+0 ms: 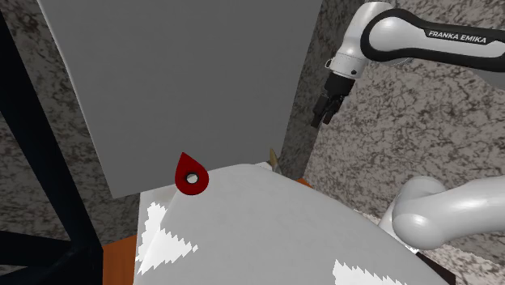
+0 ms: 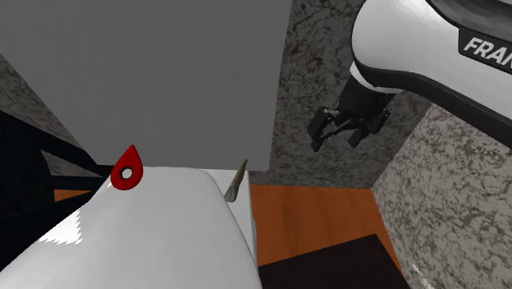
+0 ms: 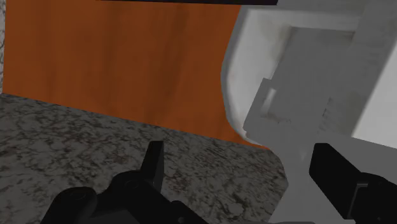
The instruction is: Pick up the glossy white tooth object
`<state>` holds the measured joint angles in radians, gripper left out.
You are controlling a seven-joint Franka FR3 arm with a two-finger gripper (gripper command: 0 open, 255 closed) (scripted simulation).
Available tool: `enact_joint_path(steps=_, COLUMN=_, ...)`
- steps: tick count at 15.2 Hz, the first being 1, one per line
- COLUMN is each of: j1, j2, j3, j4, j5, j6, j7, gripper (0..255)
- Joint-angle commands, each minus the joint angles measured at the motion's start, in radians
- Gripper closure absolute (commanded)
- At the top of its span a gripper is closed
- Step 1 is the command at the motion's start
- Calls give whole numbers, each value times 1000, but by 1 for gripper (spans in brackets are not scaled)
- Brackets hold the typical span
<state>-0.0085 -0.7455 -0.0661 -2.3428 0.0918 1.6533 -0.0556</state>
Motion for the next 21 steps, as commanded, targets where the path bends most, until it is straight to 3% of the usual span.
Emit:
enact_joint_path(steps=1, j1=0, j2=0, j3=0, j4=0, j5=0, j6=0, j7=0, gripper=0)
enact_joint_path(steps=9, j1=-25, j2=-92, j3=257, j4=-95, j5=149, j6=80, j7=457, gripper=0)
enact_joint_path(steps=17, j1=-87, j2=-10, j3=543, j4=-31, j5=263, j6=187, j7=917, gripper=0)
enact_joint_path(steps=21, j1=-94, j2=4, j3=583, j4=-57, j5=279, j6=236, j7=960, gripper=0)
